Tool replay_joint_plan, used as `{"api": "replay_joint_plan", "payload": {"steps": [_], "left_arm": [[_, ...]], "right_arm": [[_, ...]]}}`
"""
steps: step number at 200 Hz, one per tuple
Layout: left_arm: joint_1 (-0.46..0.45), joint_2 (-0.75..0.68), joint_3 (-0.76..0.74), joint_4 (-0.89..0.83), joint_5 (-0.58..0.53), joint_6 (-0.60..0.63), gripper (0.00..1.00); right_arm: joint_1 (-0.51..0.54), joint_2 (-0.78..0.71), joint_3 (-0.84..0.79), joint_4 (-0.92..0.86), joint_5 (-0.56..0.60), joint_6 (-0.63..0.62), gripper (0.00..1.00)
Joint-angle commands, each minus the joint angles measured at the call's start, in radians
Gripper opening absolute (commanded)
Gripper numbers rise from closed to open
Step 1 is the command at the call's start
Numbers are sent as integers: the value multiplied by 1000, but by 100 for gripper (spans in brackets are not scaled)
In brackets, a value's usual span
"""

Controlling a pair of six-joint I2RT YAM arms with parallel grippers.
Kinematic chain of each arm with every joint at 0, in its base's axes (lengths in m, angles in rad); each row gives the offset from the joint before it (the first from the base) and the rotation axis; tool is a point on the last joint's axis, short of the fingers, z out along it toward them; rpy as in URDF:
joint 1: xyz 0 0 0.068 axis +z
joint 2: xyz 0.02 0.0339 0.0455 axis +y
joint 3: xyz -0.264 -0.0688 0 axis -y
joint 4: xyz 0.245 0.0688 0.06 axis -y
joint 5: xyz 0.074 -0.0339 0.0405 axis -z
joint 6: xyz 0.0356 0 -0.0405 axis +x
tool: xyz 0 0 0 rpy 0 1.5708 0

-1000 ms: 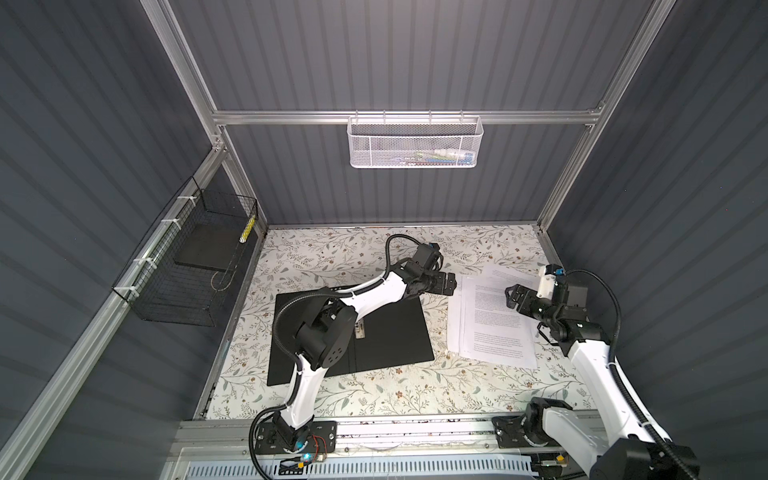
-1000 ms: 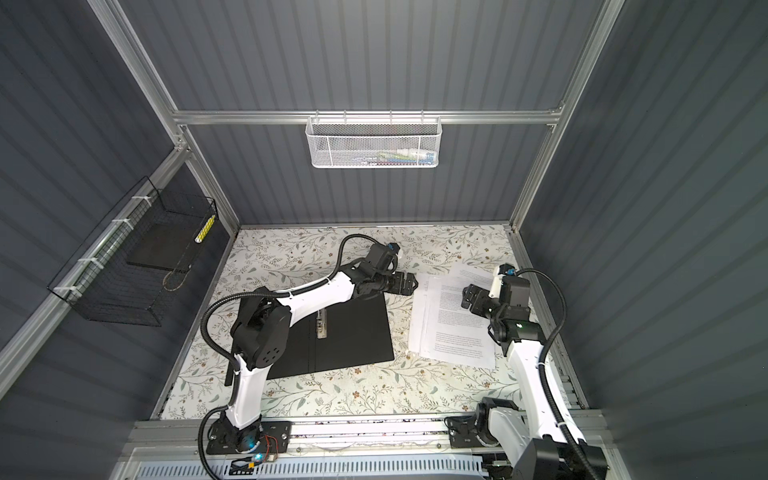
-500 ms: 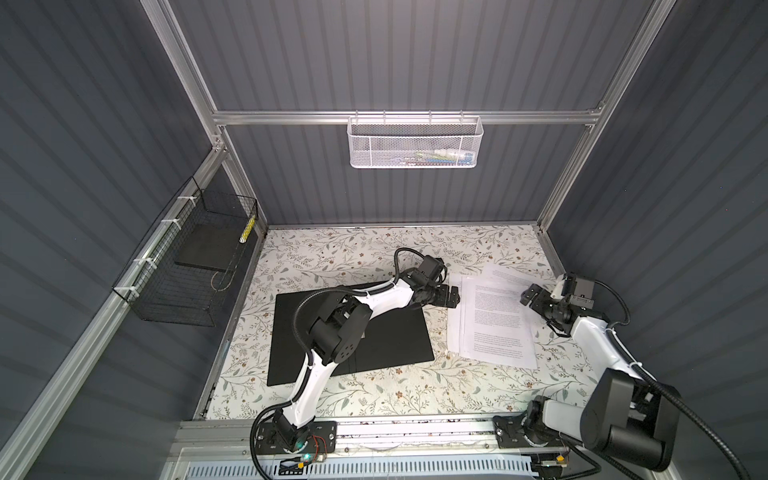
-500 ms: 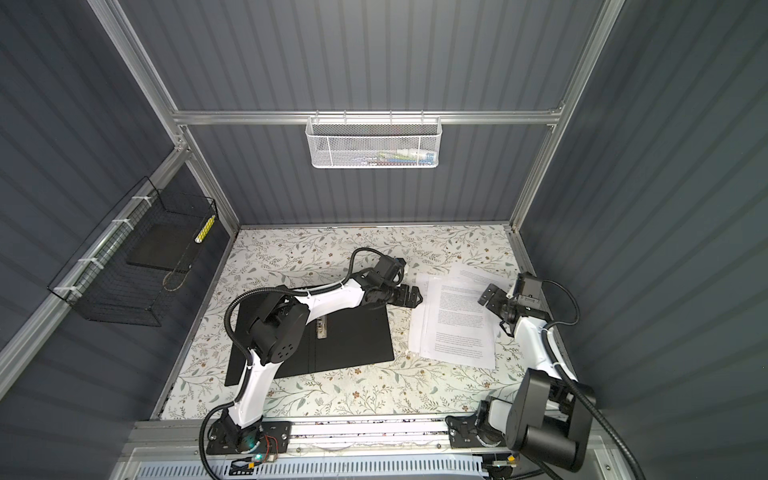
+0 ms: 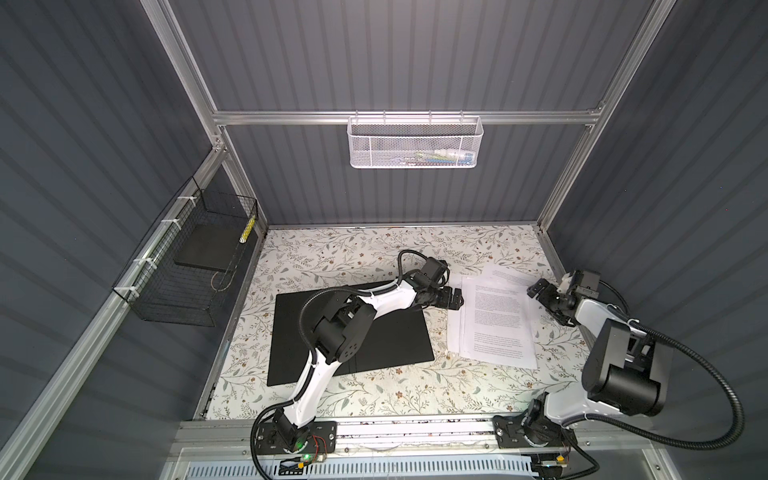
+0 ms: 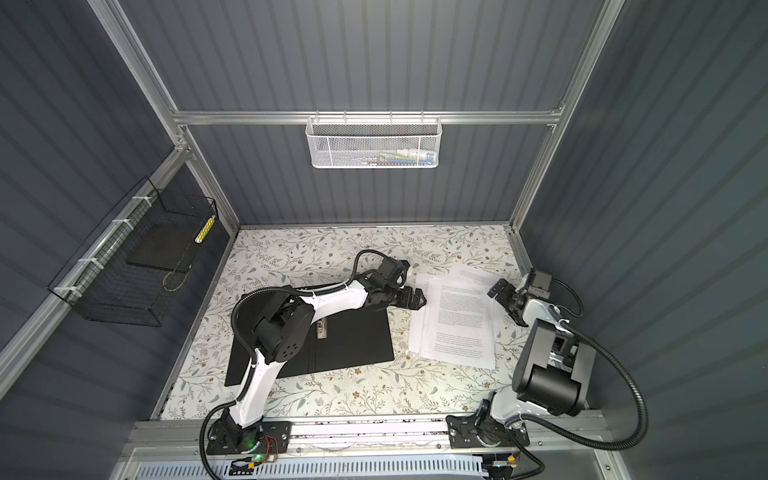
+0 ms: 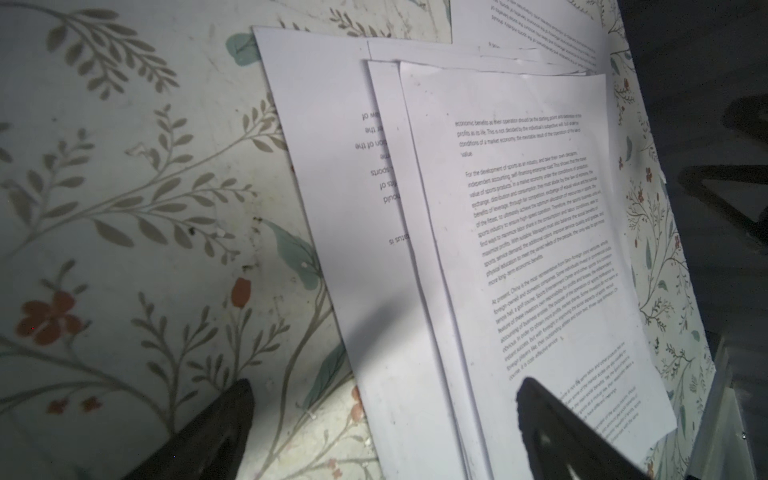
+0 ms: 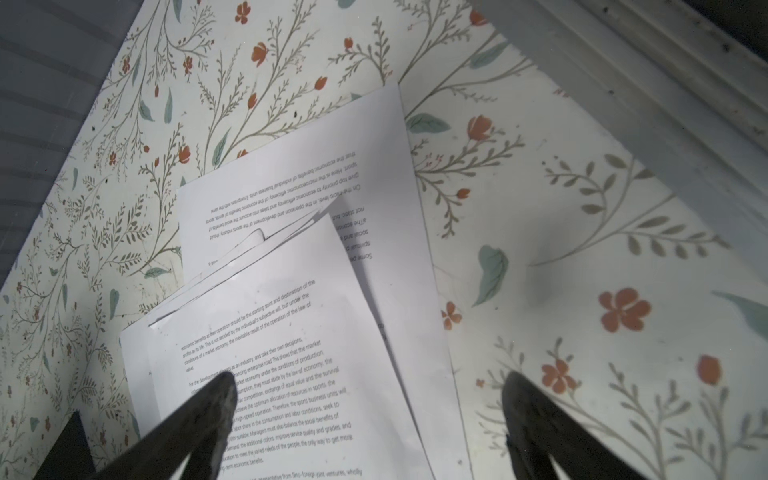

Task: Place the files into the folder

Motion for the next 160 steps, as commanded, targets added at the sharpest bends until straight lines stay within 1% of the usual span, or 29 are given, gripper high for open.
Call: {"api": "replay_joint_plan", "payload": {"steps": [1, 23, 52, 72, 89, 107, 123, 138, 160], "left_arm": [[-12, 29, -4, -10, 15, -8, 100], [-14, 15, -61, 62, 7, -28, 99], [-20, 66, -9, 43, 66, -37, 99], [-31, 72, -3, 54, 63, -38, 99], [-33, 63, -11, 52, 34, -46, 100], [-35, 44, -52, 110, 24, -53, 99], [-38, 67, -23, 84, 41, -49, 100], [-40, 92, -6, 84, 60, -54, 99], [-44, 112, 8, 92, 84, -61, 99]], "right_arm": [[-11, 36, 48, -9, -77, 6, 99], [-13, 77, 99, -53, -80, -13, 99], [-13, 117, 140, -69, -91, -8, 99], [-13, 160, 169, -94, -75, -18, 99], [-13, 182, 167, -89, -70, -13, 99], [-13, 201, 155, -70, -91, -3, 99], [-13, 222, 161, -75, -96, -3, 98], [-13, 229, 159, -67, -124, 9, 99], [-12, 208, 156, -78, -144, 11, 99]]}}
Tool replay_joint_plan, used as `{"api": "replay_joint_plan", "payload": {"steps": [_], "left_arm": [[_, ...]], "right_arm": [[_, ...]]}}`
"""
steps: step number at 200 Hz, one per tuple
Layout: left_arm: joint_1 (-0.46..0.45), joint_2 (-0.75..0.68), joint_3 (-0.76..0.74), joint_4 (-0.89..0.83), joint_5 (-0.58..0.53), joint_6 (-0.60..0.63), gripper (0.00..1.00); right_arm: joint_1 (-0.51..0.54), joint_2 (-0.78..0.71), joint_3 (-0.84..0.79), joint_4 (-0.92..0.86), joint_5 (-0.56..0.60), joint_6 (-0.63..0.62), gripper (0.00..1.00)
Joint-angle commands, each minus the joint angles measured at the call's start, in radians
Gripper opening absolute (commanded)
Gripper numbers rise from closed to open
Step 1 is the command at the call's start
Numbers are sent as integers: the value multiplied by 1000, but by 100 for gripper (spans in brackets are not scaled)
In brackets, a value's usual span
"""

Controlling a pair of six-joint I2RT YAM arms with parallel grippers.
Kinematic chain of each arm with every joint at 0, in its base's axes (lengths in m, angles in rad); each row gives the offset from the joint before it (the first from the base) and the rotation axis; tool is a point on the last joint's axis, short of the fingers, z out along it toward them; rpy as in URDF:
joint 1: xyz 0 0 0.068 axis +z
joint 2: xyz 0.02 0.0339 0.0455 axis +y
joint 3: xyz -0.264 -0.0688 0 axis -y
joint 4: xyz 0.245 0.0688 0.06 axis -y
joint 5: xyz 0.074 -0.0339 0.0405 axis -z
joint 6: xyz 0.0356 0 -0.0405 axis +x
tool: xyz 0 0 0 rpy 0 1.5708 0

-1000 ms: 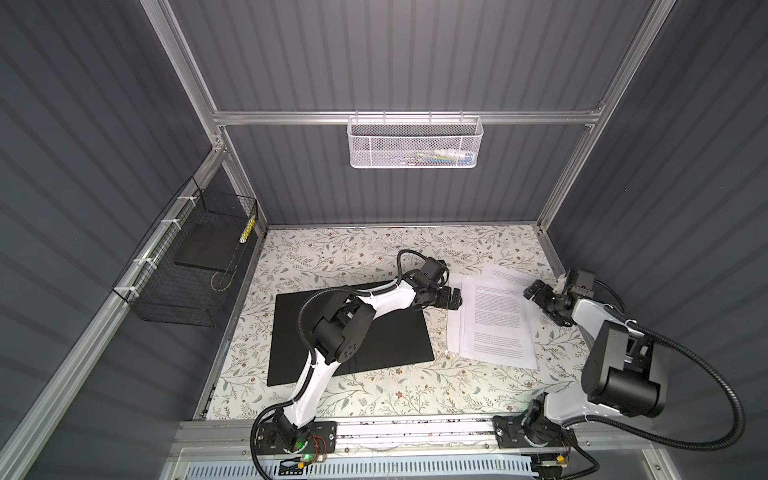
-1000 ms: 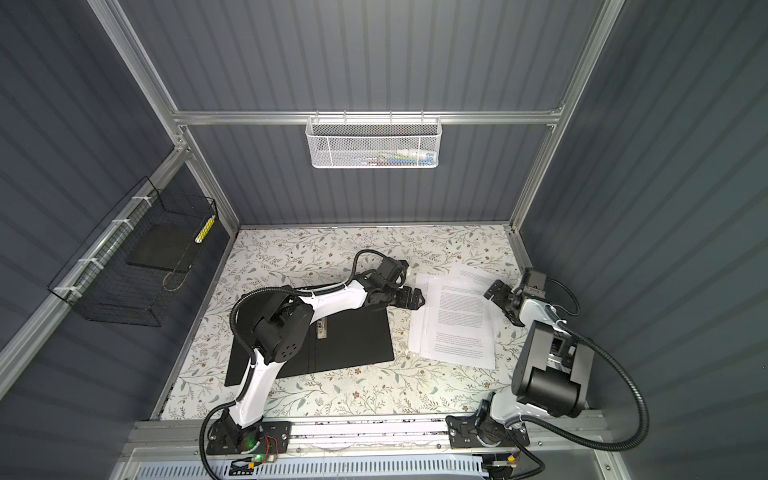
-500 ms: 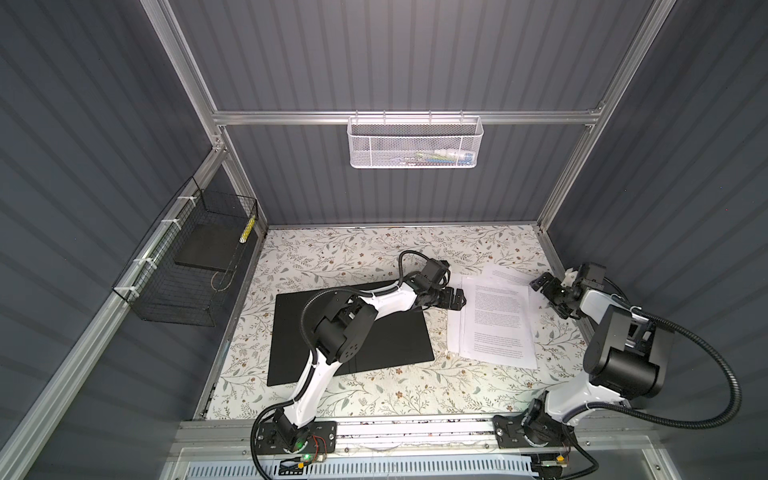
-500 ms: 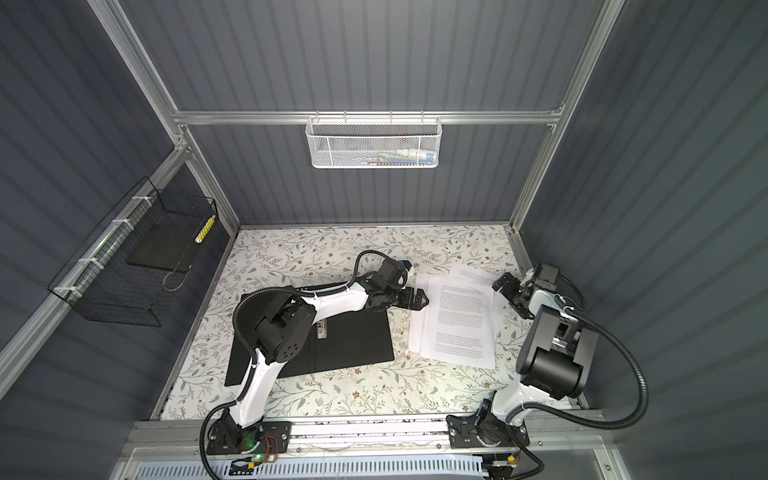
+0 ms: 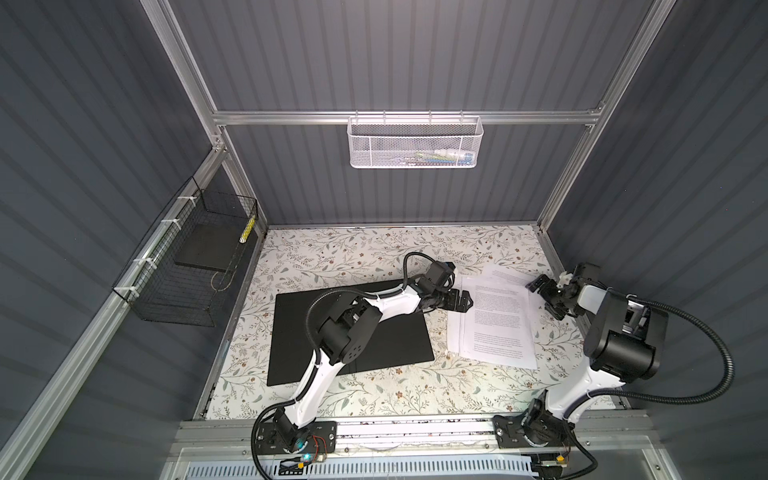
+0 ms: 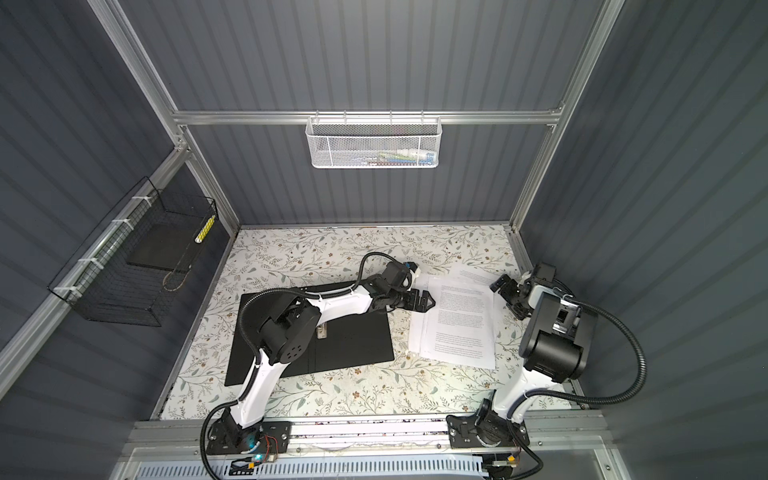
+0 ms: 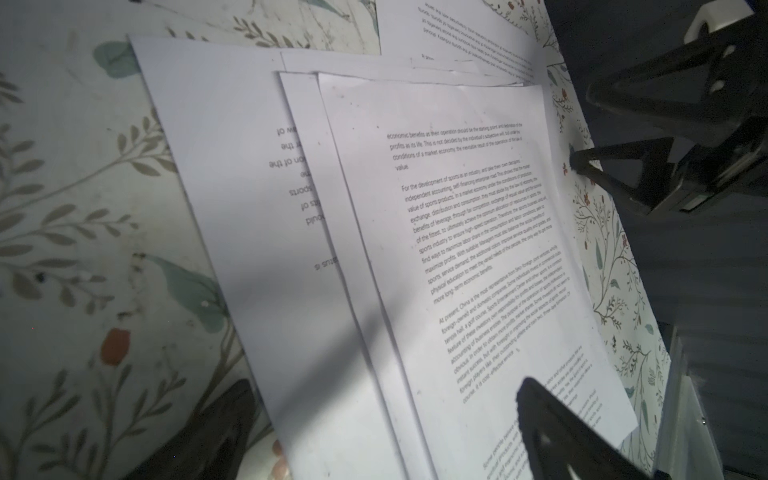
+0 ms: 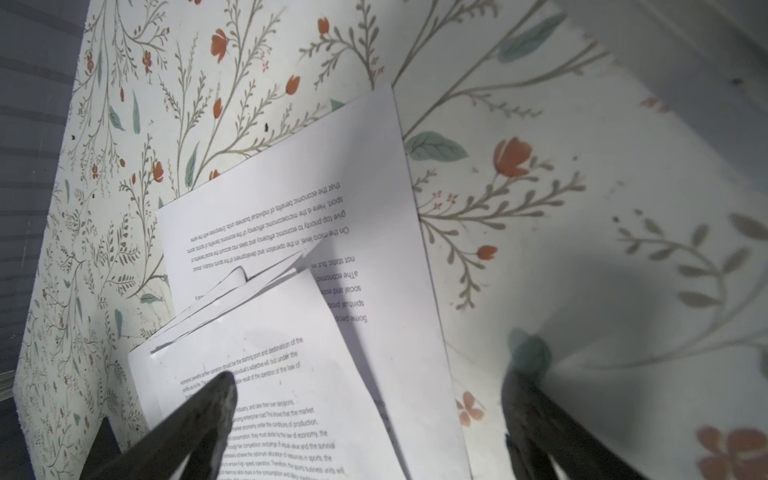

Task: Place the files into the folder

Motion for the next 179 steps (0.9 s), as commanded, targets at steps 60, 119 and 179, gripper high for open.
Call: {"api": "replay_joint_plan", "payload": {"steps": [60, 119, 179], "left_arm": [[-11, 81, 17, -30, 78, -22, 99], [-11, 69, 73, -71, 61, 17, 99], [-11, 11, 69, -112, -22, 64, 100]], "right_arm": [[2, -41, -73, -12, -103, 30, 99], [4, -160, -114, -10, -99, 49, 99], [-7, -79, 40, -168, 97, -24, 99]]}}
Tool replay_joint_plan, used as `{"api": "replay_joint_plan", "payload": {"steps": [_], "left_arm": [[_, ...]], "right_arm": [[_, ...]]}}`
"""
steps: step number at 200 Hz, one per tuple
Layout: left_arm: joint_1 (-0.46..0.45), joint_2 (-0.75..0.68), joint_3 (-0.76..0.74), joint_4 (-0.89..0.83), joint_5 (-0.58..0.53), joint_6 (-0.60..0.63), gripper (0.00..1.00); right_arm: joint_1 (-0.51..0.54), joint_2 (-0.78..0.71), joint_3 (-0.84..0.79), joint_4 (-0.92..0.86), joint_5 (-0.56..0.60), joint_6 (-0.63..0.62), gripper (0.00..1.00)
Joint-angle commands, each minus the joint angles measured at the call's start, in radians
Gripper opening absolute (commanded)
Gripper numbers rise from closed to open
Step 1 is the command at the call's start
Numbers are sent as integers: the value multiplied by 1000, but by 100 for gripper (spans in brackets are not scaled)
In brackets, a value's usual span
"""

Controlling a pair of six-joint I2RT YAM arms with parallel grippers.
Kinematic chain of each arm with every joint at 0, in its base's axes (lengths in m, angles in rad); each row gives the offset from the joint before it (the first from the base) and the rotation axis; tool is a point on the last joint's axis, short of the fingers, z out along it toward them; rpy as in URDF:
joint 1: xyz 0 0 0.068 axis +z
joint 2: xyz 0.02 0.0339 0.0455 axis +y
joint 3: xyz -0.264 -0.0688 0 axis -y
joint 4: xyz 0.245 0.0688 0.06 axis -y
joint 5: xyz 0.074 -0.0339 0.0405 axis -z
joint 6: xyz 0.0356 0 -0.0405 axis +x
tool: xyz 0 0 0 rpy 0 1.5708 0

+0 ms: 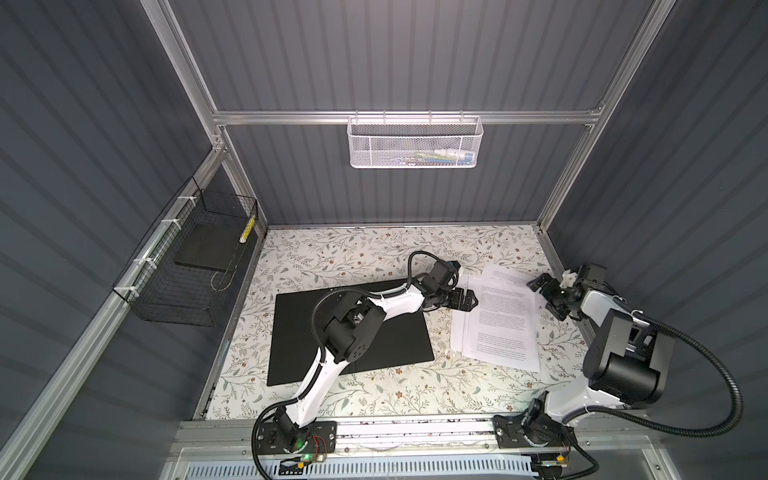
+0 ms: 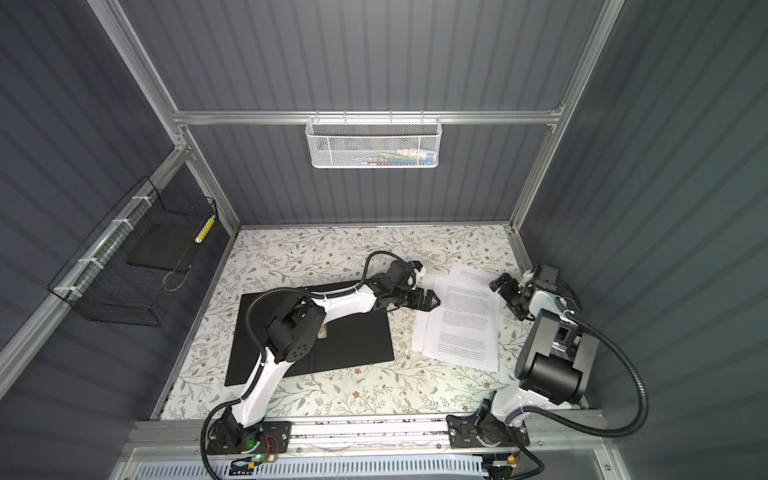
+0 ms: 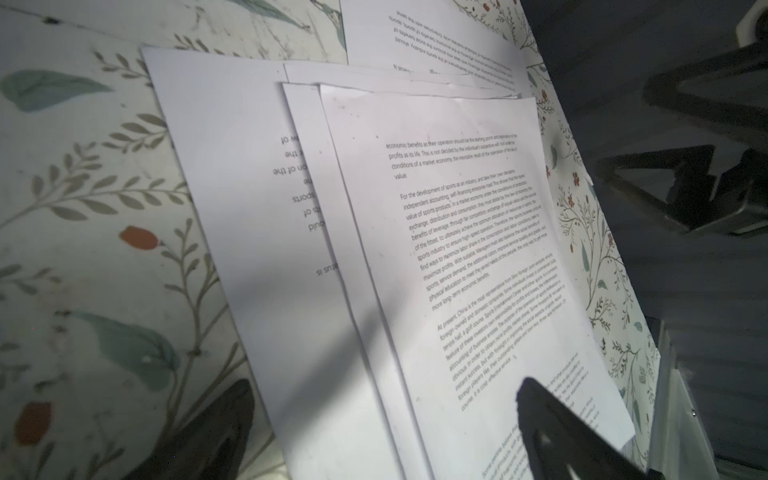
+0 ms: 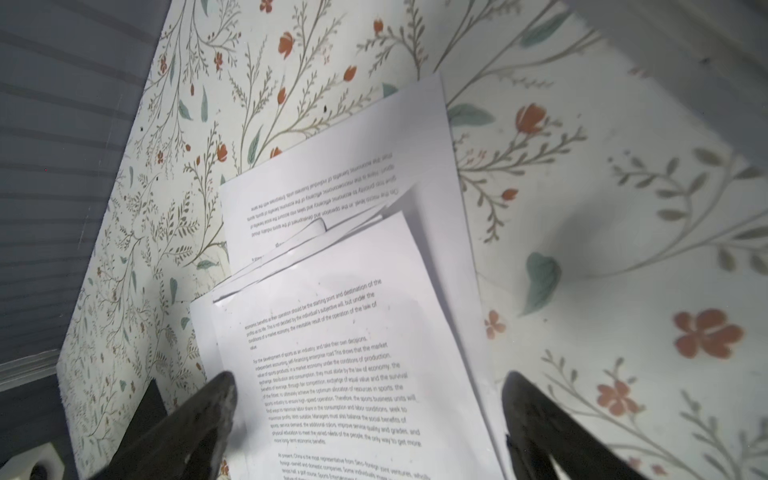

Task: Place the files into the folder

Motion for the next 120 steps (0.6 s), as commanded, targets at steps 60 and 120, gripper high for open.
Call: {"api": "replay_joint_plan", "payload": {"steps": [60, 120], "left_arm": [[11, -65, -40, -80, -12, 44, 99], [18, -42, -13, -107, 29, 23, 99]], "right_arm": [[-5, 134, 116, -153, 79, -47, 98], [-3, 194, 174, -183, 117, -51, 97]]}}
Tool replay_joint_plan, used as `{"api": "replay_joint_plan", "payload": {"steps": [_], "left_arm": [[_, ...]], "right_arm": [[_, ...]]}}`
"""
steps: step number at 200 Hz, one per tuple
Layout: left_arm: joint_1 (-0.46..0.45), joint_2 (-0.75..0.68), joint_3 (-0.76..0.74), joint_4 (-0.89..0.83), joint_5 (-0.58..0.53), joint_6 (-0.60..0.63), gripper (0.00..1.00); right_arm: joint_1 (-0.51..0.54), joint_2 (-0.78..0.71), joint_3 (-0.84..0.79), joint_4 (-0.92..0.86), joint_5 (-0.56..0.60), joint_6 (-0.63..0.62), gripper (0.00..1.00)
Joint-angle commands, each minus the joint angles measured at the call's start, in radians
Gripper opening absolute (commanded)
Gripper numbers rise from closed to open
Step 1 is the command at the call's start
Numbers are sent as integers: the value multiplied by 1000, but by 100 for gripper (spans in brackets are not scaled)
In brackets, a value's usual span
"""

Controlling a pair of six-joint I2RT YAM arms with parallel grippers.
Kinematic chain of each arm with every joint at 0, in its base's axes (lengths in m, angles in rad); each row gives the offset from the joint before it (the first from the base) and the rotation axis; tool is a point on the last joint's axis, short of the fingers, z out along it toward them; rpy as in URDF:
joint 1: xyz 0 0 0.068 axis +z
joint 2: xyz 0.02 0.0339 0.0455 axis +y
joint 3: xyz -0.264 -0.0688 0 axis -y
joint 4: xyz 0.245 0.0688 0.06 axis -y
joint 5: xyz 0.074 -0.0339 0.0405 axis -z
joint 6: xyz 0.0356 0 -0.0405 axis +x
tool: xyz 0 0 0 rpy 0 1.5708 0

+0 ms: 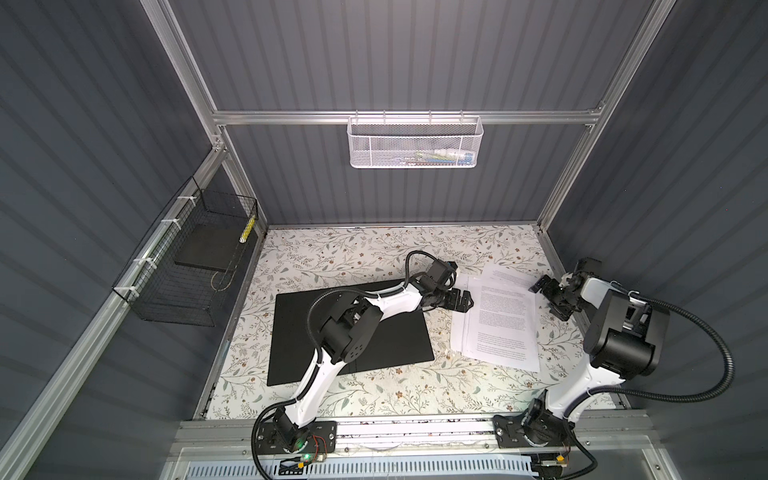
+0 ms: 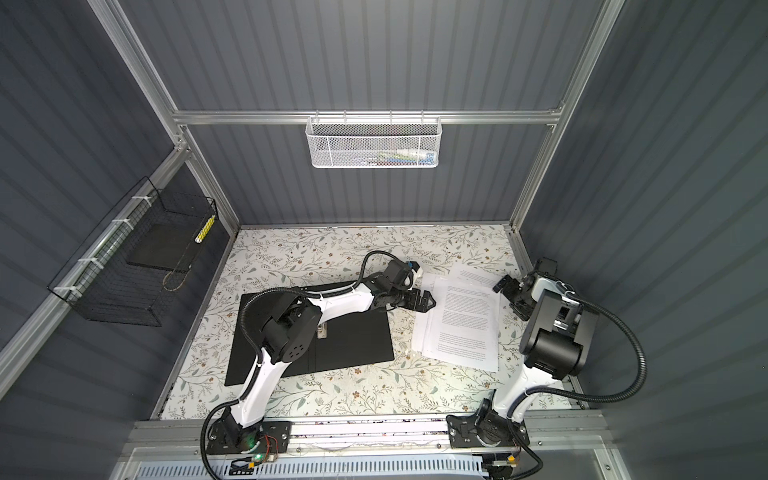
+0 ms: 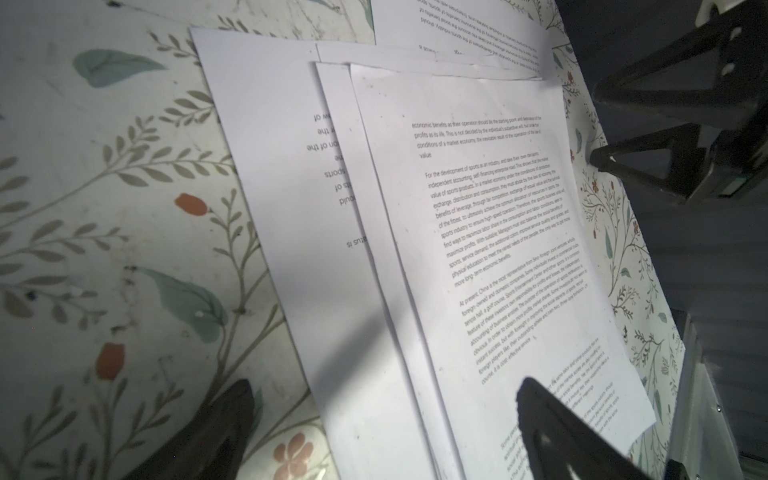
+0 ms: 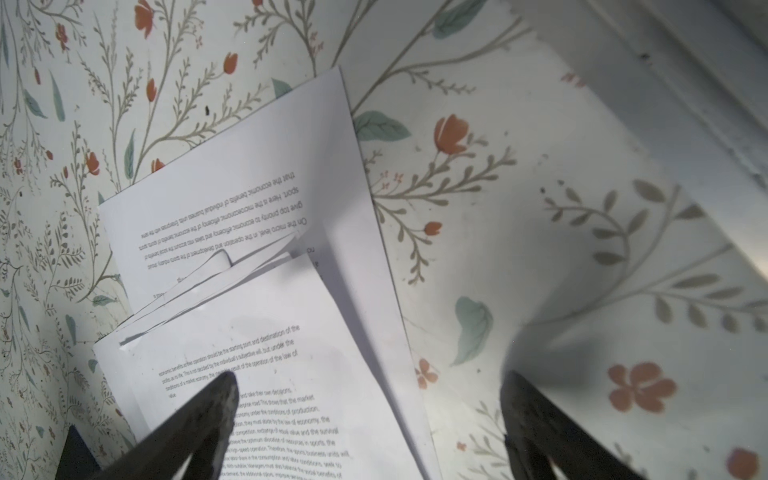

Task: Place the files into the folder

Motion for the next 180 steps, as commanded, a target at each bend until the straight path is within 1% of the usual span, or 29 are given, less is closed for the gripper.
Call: {"api": "replay_joint_plan", "payload": {"steps": [1, 27, 74, 77, 81, 136, 150, 163, 180], "left_arm": [[5, -10, 12, -52, 37, -5, 99], [6, -11, 9, -55, 34, 1, 99], [6, 27, 42, -74, 43, 4, 99], [5, 29, 41, -75, 43, 4, 99], [6, 30, 41, -74, 72, 4, 99], [6, 36, 52, -55, 125, 4, 99], [6, 39, 55, -55, 129, 2, 99], [5, 43, 58, -53, 131, 3, 99], [6, 52, 66, -59, 132, 2, 99]], "right_arm": [[1, 9, 25, -47, 34, -15, 97], [3, 14, 28, -54, 92, -32, 97], [8, 35, 69, -84, 140, -48, 97], [9, 36, 71, -84, 139, -48, 97], [10, 39, 72, -87, 136, -48, 97], [28, 66, 79, -105, 55, -49, 93], [28, 70, 87, -112, 54, -48, 92], [30, 66, 91, -124, 19, -46, 89], [39, 53, 82, -121, -4, -40, 88]]}}
